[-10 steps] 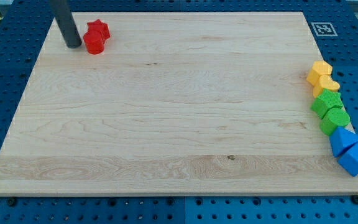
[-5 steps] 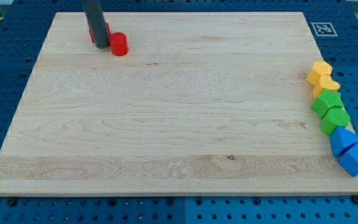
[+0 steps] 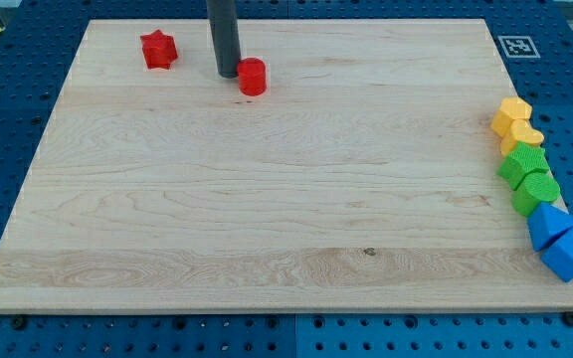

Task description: Move the hexagon towards vertically to the top center

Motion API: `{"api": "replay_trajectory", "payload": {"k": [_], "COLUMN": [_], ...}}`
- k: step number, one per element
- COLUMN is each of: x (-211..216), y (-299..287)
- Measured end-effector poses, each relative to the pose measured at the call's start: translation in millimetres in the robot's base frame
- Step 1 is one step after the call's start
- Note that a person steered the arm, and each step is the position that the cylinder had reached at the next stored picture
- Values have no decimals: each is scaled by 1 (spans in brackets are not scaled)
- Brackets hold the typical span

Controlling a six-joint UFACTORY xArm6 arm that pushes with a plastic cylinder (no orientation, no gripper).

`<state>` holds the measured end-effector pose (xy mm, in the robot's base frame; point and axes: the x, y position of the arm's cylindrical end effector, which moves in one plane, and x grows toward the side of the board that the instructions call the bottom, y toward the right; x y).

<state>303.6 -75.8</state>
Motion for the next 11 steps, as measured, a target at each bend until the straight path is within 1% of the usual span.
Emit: {"api": "replay_trajectory", "payload": {"k": [2, 3, 4, 5, 6, 8, 11], "x": [0, 7, 21, 34, 34, 34, 28], "y": [13, 8, -10, -7, 16, 32, 33]}}
